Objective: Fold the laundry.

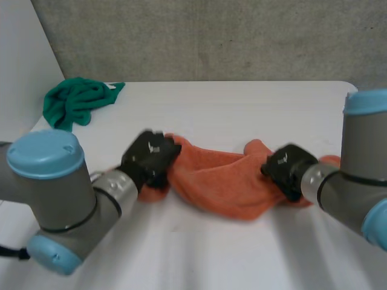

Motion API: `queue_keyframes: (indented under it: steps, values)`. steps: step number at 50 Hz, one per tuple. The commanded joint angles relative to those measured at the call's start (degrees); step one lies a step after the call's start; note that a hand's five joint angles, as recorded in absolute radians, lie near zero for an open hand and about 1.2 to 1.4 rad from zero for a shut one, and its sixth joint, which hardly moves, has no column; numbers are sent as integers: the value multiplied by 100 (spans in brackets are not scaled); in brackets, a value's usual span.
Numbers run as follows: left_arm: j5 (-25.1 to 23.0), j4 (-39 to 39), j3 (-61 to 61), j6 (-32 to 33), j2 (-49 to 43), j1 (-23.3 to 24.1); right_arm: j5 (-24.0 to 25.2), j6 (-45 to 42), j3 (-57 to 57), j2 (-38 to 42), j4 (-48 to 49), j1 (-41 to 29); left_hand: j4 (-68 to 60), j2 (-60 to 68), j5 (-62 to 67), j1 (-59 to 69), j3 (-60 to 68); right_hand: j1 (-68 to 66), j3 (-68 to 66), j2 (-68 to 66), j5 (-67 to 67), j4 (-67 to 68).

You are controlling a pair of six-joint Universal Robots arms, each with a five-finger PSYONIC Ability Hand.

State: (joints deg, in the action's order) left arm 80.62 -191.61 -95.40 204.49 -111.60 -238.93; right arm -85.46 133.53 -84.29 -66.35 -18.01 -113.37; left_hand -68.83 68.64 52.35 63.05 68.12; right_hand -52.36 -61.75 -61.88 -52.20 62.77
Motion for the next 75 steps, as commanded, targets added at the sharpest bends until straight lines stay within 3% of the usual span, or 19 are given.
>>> queue_keyframes:
  steps: [1,3,5,8,17,22,30,38,47,50,53,56,63,68,75]
  values:
    - [568,1072,-67,-59,402,118,-340,-64,-70,35,42,43,1495,-1476,-847,-917,-1424,2168,3107,3120,3152,-3209]
    - [595,1126,-84,-85,769,162,-331,-37,-35,-18,113,52,3326,-3307,-2678,-2748,-3255,2979,3918,3931,3963,-4020]
    - [595,1126,-76,-111,947,153,-340,50,27,-228,244,69,4025,-4005,-3377,-3446,-3954,3852,4792,4805,4837,-4893]
    - [586,1108,-14,-199,1263,66,-305,217,53,-510,368,78,4801,-4782,-4153,-4223,-4730,4042,4981,4994,5026,-5083]
    - [577,1178,144,-375,1422,-883,29,429,580,-686,123,394,4719,-4699,-4071,-4140,-4648,4009,4948,4961,4993,-5050]
    - [569,1520,65,-1094,1203,-1033,257,420,906,-581,-115,535,3661,-3642,-3013,-3083,-3591,3992,4931,4944,4976,-5033]
    - [507,2030,-93,-1913,1018,-1419,372,402,1240,-1,-212,641,3658,-3639,-3010,-3080,-3587,3891,4830,4843,4875,-4932]
    - [156,2093,-225,-1940,272,-1403,416,429,1135,34,-212,614,3859,-3840,-3211,-3281,-3789,3874,4813,4826,4858,-4915]
    - [112,2057,-155,-1957,-10,-1411,407,455,1011,61,-177,605,3927,-3908,-3279,-3349,-3856,3874,4813,4826,4858,-4915]
    - [129,2057,-120,-1940,-168,-1358,398,464,1011,61,-168,632,3525,-3506,-2877,-2947,-3454,3874,4813,4826,4858,-4915]
    - [173,2057,-58,-1922,-274,-1332,398,464,1038,61,-168,641,1845,-1826,-1197,-1267,-1774,3874,4813,4826,4858,-4915]
    - [191,2040,12,-1905,-300,-1315,407,446,1099,96,-168,641,-994,1013,1642,1572,1065,3874,4813,4826,4858,-4915]
    - [252,2075,337,-1869,-55,-1157,512,499,1915,596,-335,614,-1117,1136,1765,1695,1188,3941,4881,4893,4926,-4982]
    - [358,2014,557,-1764,630,-1095,793,639,3248,1403,-1307,641,-1117,1136,1765,1695,1188,3958,4897,4910,4943,-4999]
    - [367,1698,680,-669,1403,-1086,1302,1271,5577,2896,-2679,754,-1117,1136,1765,1695,1188,3958,4897,4910,4943,-4999]
